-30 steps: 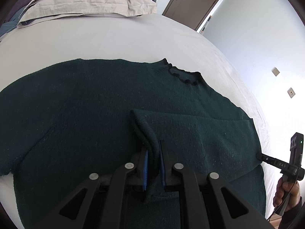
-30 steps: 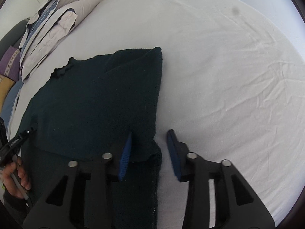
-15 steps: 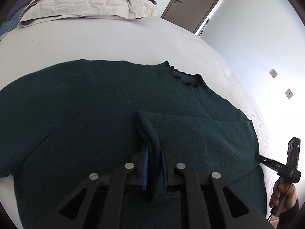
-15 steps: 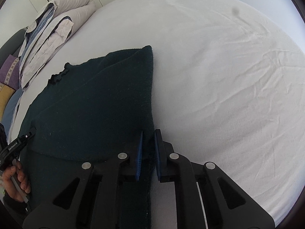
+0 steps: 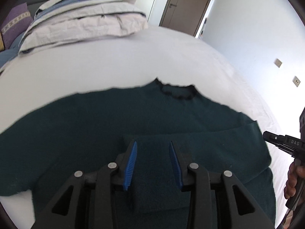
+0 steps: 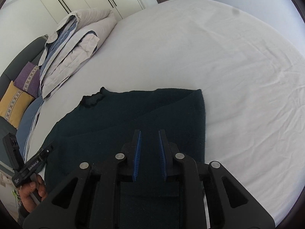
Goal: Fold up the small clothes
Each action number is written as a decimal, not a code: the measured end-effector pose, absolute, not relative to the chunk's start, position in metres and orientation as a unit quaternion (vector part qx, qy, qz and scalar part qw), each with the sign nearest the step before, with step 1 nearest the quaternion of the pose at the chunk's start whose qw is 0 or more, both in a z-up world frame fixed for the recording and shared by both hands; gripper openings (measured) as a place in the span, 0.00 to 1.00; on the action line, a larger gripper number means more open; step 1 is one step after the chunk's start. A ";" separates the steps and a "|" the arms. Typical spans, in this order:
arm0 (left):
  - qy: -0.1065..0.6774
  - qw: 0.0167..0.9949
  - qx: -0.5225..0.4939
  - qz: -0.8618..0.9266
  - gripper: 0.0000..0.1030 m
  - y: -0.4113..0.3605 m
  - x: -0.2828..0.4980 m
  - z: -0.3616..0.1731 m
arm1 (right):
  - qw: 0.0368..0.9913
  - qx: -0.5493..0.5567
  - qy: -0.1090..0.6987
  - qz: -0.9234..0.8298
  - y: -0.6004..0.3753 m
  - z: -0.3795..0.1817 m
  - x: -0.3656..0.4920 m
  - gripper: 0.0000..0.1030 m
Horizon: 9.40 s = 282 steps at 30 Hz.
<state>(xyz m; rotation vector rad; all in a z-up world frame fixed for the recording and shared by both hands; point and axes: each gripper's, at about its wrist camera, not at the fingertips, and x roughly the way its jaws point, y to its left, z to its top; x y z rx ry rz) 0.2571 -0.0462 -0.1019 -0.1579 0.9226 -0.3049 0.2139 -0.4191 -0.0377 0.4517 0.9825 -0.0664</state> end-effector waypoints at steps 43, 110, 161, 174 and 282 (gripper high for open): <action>0.249 0.741 -0.603 0.161 0.69 0.398 0.061 -0.141 | 0.888 0.241 0.376 0.113 -0.278 0.033 0.153 0.68; 0.360 0.900 -0.238 -0.062 0.81 0.161 0.152 -0.053 | 0.794 0.241 0.536 0.155 -0.228 -0.035 0.253 0.06; 0.454 0.885 -0.099 -0.020 0.13 0.121 0.296 -0.105 | 0.804 0.271 0.526 0.058 -0.315 -0.109 0.249 0.08; 0.459 0.887 -0.044 -0.035 0.32 0.105 0.226 -0.113 | 0.794 0.285 0.529 0.086 -0.307 -0.089 0.224 0.44; 0.477 0.775 -0.366 -0.197 0.07 0.174 -0.067 -0.084 | 0.791 0.394 0.454 0.113 -0.431 -0.023 -0.193 0.06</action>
